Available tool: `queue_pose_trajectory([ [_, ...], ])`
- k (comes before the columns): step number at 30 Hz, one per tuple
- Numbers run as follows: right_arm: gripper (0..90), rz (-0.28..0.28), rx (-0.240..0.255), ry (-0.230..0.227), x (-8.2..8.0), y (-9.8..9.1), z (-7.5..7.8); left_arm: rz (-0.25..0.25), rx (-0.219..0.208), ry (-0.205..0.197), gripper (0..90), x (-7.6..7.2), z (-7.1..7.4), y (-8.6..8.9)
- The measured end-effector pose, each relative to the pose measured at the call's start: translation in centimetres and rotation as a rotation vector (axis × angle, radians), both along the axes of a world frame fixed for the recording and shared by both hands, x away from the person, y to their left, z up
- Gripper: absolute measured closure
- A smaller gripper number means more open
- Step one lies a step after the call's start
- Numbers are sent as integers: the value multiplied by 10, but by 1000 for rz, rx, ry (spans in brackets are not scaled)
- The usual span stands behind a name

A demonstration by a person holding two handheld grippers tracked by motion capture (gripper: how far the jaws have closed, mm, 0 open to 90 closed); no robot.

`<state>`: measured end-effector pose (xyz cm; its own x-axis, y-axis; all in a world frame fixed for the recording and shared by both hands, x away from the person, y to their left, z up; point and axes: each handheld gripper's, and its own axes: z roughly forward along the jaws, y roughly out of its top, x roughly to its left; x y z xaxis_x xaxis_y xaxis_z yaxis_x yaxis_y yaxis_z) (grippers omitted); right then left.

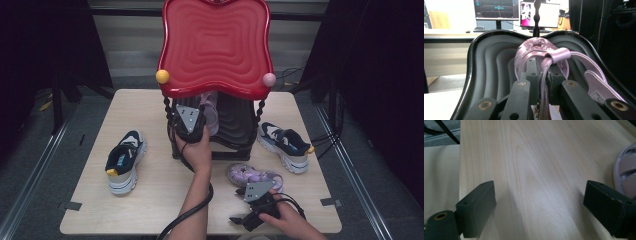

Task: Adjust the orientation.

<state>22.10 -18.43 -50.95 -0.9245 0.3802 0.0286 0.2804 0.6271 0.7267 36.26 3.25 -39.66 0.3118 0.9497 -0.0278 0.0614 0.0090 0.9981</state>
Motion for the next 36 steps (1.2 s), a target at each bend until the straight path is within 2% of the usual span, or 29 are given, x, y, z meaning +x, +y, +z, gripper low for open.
queue_pose_trajectory([
  [3, 99, 1, 1, 3, 0, 0, 0, 22, 11, -3, 827, 4, -1, -1],
  [14, 99, 0, 1, 6, -1, 0, 0, 35, 40, 3, 825, 13, -7, -1],
  [17, 99, 0, 1, 6, -1, 0, 0, 27, 67, 0, 823, 14, -7, -2],
  [20, 99, 0, 1, 6, -1, 0, 0, 21, 73, -5, 820, 14, -8, -1],
  [32, 99, 0, 1, 6, -1, 0, 0, 21, 84, -1, 792, 11, -14, 1],
  [34, 99, 0, 1, 7, -1, 0, 0, 29, 67, 6, 767, 11, -15, 1],
  [36, 99, 0, 1, 6, -1, 0, 0, 35, 70, 7, 726, 11, -14, 1],
])
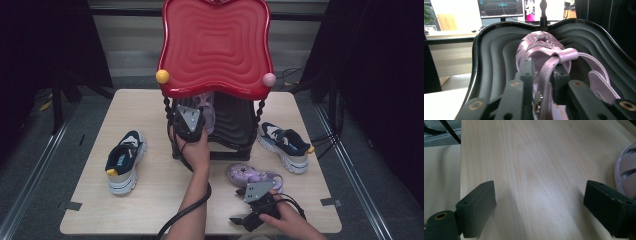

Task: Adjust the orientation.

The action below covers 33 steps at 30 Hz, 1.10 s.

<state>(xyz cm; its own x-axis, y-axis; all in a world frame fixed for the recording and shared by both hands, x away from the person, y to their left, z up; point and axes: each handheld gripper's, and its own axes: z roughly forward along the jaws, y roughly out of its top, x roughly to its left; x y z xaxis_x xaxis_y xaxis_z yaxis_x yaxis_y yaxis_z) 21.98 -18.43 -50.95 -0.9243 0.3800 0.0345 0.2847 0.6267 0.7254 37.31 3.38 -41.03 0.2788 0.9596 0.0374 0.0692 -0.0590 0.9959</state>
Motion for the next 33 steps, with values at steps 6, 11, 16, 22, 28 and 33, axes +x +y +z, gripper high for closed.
queue_pose_trajectory([
  [6, 99, 0, 0, 0, 0, 0, 0, -4, 12, 9, 689, -2, 2, 2],
  [11, 99, 0, 0, 0, 0, 0, 0, -5, 33, 6, 655, -8, 4, 2],
  [16, 99, 0, 0, 0, 0, 0, 0, -23, 54, 16, 636, -13, 8, 5],
  [22, 99, 0, 0, 0, 0, 0, 0, -47, 70, 18, 618, -19, 12, 8],
  [28, 99, 0, 0, -1, 0, 0, 0, -90, 70, 29, 596, -24, 21, 10],
  [33, 99, 0, 0, 0, 0, 0, 0, -118, 59, 47, 553, -30, 24, 15],
])
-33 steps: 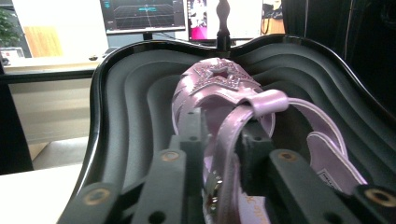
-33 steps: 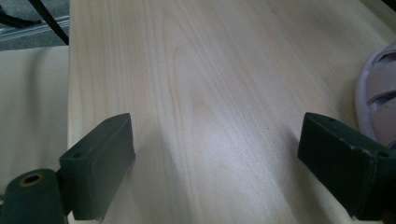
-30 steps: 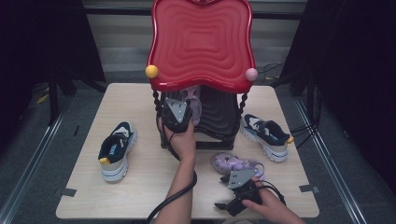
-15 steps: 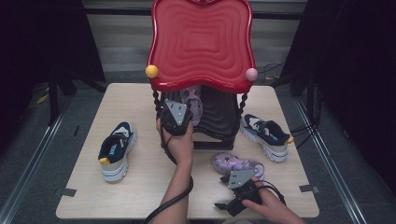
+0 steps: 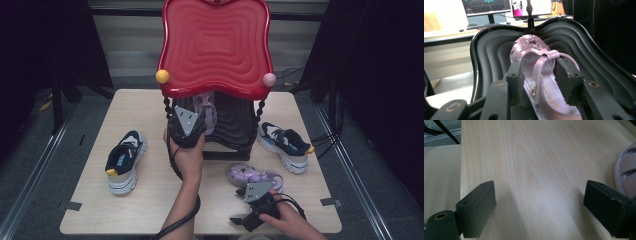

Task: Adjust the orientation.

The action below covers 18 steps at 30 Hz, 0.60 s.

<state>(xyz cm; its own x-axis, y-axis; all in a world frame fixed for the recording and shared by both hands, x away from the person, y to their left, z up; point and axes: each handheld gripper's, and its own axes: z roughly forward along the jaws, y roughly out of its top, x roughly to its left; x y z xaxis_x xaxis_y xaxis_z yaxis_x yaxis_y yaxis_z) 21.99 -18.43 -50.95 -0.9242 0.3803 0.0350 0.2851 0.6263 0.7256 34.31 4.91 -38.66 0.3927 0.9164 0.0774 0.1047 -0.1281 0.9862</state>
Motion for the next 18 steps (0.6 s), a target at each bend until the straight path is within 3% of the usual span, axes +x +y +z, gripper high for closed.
queue_pose_trajectory([
  [3, 99, 0, 0, 0, 0, 0, 0, -28, 10, 26, 544, -3, -2, 2],
  [7, 99, 0, -1, 0, 0, 0, 0, -57, -31, 59, 522, -8, -5, 9],
  [18, 99, 0, 0, 2, 0, 0, 0, -119, -17, 122, 415, -17, -5, 24],
])
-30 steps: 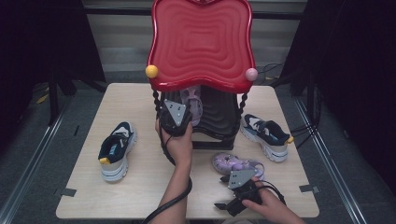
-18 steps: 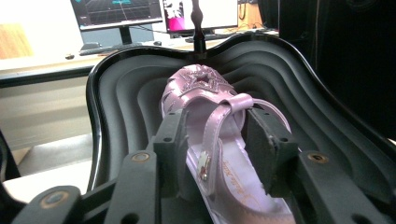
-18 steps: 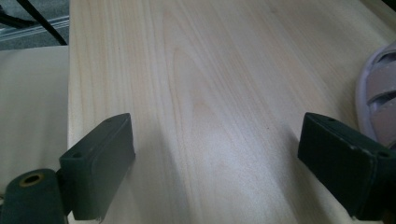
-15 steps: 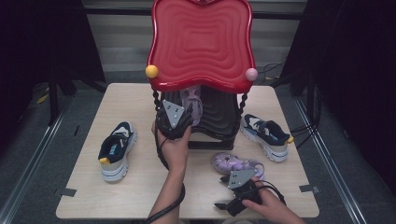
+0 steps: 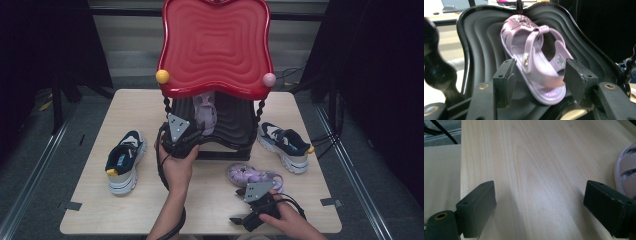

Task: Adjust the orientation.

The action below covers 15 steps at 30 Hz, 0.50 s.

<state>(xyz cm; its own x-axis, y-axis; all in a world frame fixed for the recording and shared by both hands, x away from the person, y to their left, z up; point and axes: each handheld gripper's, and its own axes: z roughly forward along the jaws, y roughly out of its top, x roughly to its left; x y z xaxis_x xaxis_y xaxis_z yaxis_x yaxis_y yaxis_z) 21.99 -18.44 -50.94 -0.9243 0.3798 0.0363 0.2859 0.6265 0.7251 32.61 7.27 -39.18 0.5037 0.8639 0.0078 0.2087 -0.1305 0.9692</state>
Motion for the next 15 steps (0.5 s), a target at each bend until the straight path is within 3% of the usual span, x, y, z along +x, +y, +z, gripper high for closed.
queue_pose_trajectory([
  [2, 99, 0, 0, -1, 0, 0, 0, -9, -10, 7, 401, -2, -1, 2],
  [3, 99, -1, 0, -1, 0, 0, 0, -29, 16, 8, 394, -2, -1, 5],
  [4, 99, 0, 0, 0, 0, 0, 0, -21, -1, 19, 388, -4, -3, 5],
  [11, 100, -1, 0, 0, 0, 0, 0, -69, 15, 59, 346, -13, -13, 9],
  [15, 99, 0, 1, -1, 0, 0, 0, -85, 18, 62, 323, -17, -15, 14],
])
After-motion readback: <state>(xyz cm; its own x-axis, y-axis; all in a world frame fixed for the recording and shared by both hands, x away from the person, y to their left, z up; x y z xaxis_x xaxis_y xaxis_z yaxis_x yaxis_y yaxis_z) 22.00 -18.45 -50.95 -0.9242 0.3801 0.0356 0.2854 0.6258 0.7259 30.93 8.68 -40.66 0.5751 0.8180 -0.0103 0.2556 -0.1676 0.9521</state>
